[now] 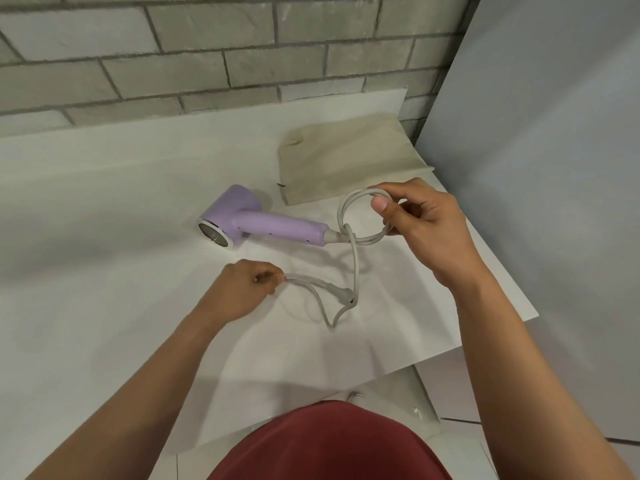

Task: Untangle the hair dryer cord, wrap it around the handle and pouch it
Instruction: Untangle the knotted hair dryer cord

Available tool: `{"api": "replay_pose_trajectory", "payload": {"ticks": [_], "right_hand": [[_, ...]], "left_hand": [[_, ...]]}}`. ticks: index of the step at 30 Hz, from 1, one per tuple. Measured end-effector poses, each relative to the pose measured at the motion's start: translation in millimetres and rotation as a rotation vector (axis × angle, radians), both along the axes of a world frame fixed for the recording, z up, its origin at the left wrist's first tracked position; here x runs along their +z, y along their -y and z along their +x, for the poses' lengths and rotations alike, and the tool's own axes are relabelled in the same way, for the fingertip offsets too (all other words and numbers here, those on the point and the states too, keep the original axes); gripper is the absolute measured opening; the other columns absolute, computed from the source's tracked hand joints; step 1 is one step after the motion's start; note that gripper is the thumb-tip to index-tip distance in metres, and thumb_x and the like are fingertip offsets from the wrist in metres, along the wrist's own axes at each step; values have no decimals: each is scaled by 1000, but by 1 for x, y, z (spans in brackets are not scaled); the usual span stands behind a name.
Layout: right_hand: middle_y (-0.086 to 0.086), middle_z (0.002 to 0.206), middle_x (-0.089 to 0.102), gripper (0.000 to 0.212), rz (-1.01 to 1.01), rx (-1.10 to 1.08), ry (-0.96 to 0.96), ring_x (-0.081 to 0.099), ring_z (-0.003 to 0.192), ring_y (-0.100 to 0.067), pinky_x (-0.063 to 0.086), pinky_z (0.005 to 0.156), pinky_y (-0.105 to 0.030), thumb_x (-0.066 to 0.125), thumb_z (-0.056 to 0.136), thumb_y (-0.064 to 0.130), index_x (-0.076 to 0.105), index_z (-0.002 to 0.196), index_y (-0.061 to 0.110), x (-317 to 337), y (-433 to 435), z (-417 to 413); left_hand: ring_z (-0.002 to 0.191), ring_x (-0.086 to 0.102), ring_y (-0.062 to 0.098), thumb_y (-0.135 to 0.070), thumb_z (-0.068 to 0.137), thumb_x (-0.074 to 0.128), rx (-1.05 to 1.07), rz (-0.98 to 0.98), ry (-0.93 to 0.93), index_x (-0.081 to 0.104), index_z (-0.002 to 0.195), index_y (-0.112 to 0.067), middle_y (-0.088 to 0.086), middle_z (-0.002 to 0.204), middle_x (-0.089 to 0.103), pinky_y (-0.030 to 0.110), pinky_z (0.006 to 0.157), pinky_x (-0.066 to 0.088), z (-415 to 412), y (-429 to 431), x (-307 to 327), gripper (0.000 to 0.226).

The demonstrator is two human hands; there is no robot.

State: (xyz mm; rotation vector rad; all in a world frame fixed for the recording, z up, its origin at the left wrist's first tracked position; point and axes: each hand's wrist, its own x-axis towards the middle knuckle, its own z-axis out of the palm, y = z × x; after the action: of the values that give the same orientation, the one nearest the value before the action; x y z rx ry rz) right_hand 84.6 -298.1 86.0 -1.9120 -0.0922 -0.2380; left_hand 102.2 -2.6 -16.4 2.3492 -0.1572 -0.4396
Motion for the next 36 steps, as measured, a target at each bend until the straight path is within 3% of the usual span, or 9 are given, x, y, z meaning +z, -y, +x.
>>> {"api": "replay_pose_trajectory", "payload": {"ticks": [4,7,12,16,19,26,30,33,36], "right_hand": [[7,100,71,17,8,-24,-11,65,82,-20,65,73,-34,75,97,32,80,108,43,-1,-4,-3],[3,98,70,17,69,-38,-21,65,82,-23,66,74,-36,77,96,26,81,105,40,-1,-10,-9],[4,91,69,12,251,-91,-33,68,77,-22,64,74,-32,79,94,25,82,102,34,-3,-27,-23],[5,89,69,8,363,-117,-9,74,83,-21,65,75,-33,78,96,25,79,103,26,-7,-51,-31],[4,92,71,5,516,-130,9,76,90,-21,65,79,-37,77,97,20,76,100,23,-12,-70,-33],[-6,102,75,16,795,-60,-90,76,106,-31,63,87,-44,82,87,28,77,97,16,-23,-84,-31],[-10,114,77,35,604,-48,-329,78,102,-35,65,83,-45,74,93,49,76,116,23,-25,-68,-30],[-12,109,76,55,533,69,-347,77,87,-35,64,84,-43,68,89,69,66,128,30,-25,-50,-39],[0,91,72,26,379,-39,-134,70,68,-23,59,73,-29,78,91,47,73,111,31,-19,-40,-42]], "left_hand": [[104,65,23,-38,98,64,-114,226,62,78,111,-32,-4,97,64,34,85,53,-20,8,-6,20],[123,54,25,-44,96,67,-186,276,162,64,138,-28,0,123,60,36,101,45,-33,11,7,45],[111,55,-7,-43,100,62,47,-185,421,68,119,-40,-22,115,61,4,82,39,-62,16,56,20],[101,69,9,-34,96,64,83,-540,311,67,114,-40,-16,102,69,13,80,50,-66,21,81,19],[96,69,14,-35,88,75,104,-618,290,66,115,-39,-14,103,67,15,71,52,-57,27,88,29],[91,62,4,-30,97,72,-11,-418,559,74,116,-26,-11,103,64,10,76,46,-19,33,106,20],[85,61,7,-28,97,71,-74,-293,635,78,113,-20,-8,103,68,22,81,51,1,35,122,19],[81,56,5,-22,97,71,-87,-208,715,78,115,-20,-7,101,64,10,80,44,12,35,138,19],[80,50,3,-17,97,69,-175,-109,717,76,120,-22,-3,98,60,6,77,36,20,32,152,24]]}}
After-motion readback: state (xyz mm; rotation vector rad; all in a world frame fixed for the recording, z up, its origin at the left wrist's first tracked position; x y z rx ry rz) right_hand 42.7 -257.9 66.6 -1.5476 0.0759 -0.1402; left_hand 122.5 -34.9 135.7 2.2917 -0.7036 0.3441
